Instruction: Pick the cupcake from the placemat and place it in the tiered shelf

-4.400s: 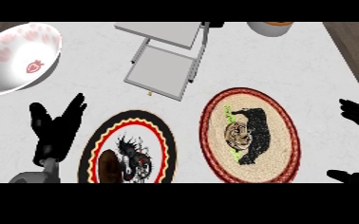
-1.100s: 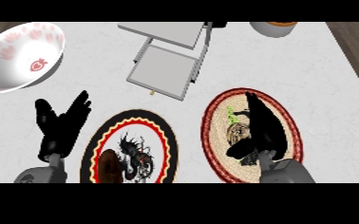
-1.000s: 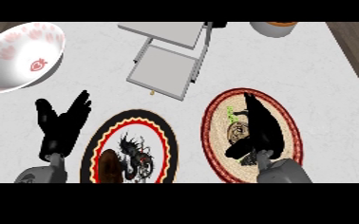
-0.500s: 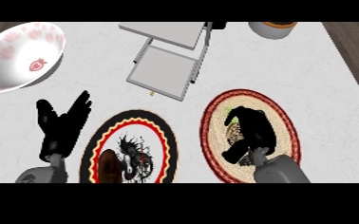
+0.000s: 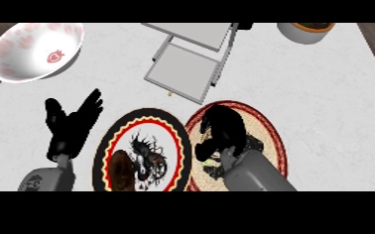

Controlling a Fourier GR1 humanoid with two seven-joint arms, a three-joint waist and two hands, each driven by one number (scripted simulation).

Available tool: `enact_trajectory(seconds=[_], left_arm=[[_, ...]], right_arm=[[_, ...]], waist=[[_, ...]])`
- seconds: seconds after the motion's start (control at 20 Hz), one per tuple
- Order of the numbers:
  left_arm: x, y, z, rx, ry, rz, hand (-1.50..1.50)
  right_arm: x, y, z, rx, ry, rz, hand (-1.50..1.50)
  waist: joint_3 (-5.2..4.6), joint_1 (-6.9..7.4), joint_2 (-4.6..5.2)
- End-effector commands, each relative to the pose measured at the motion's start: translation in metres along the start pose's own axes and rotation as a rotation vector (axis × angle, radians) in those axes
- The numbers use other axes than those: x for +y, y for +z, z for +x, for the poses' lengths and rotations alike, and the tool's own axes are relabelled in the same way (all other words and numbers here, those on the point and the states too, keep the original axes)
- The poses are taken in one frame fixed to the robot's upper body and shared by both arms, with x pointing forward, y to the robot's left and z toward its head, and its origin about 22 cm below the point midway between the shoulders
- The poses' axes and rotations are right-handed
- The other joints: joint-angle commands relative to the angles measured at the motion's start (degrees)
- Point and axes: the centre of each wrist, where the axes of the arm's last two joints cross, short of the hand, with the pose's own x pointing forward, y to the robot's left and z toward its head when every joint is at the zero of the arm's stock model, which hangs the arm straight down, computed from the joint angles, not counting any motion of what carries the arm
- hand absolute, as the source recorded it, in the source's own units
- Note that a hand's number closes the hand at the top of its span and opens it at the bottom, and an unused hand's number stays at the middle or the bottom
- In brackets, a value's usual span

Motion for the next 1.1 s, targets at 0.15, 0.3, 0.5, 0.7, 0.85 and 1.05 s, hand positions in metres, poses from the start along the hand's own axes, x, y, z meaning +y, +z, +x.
enact_trajectory(seconds=[0.15, 0.3, 0.5, 0.7, 0.85, 1.05], left_arm=[[-0.016, -0.009, 0.001, 0.036, -0.017, -0.056, 0.0], [-0.017, -0.008, -0.003, 0.065, -0.031, -0.053, 0.0], [-0.018, -0.009, -0.006, 0.075, -0.019, -0.055, 0.0], [-0.012, -0.01, -0.003, 0.067, -0.019, -0.017, 0.0], [-0.018, -0.005, -0.014, 0.096, -0.018, -0.026, 0.0], [-0.01, -0.007, -0.003, 0.079, -0.014, -0.016, 0.0]], right_arm=[[-0.022, 0.015, 0.082, -0.038, -0.109, -0.167, 1.5], [-0.036, 0.03, 0.115, -0.123, -0.118, -0.293, 1.5], [-0.064, 0.044, 0.151, -0.157, -0.133, -0.433, 1.5], [-0.089, 0.055, 0.181, -0.15, -0.151, -0.571, 1.5], [-0.113, 0.071, 0.206, -0.136, -0.144, -0.605, 1.5], [-0.137, 0.077, 0.229, -0.13, -0.15, -0.66, 1.5]], waist=[[-0.15, 4.05, 0.48], [-0.24, 3.36, -0.26], [-0.43, 2.97, -0.88], [-0.45, 1.36, -1.28], [-0.53, 1.67, -1.59], [-0.49, 0.82, -1.49]])
